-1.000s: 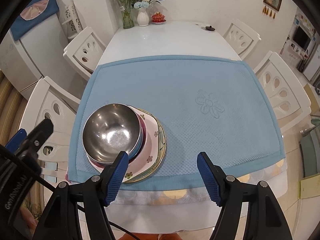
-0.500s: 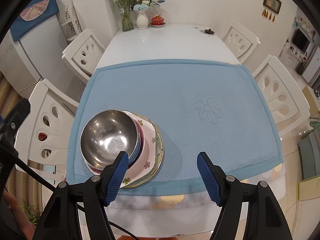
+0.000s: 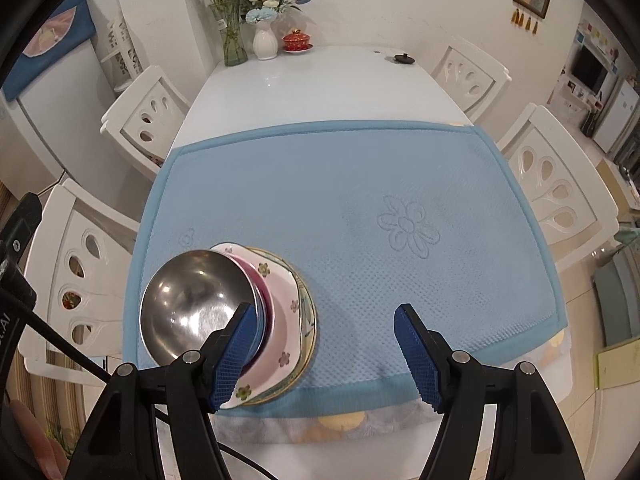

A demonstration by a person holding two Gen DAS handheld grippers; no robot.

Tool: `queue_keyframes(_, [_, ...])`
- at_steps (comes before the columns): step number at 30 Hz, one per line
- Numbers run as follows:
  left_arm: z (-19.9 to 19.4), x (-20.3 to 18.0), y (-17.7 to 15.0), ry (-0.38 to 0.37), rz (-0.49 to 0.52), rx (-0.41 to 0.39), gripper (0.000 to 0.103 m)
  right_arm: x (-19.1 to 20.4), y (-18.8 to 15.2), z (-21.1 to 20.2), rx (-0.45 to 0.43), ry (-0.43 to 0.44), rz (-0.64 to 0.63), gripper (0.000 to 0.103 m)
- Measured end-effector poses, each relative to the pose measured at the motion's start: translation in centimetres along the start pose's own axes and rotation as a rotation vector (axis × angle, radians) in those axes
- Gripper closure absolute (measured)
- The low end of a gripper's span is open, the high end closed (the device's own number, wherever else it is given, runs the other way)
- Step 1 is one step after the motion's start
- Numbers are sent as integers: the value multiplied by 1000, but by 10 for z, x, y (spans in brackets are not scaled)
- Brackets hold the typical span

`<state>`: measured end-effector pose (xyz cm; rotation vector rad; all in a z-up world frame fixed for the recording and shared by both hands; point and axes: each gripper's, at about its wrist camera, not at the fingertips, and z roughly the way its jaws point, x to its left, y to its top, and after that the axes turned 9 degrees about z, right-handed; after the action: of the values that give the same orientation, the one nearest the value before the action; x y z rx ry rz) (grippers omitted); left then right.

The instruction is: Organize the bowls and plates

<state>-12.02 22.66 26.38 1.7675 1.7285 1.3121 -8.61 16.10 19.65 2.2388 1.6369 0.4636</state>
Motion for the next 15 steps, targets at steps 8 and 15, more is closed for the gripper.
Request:
queue_keyframes(8, [5, -22, 14, -29, 15, 20, 10, -12, 7, 6, 6, -16, -6, 34])
queue_keyframes(15, [-5, -52, 25, -22, 1, 57, 10, -35, 26, 6, -3, 10, -55, 34])
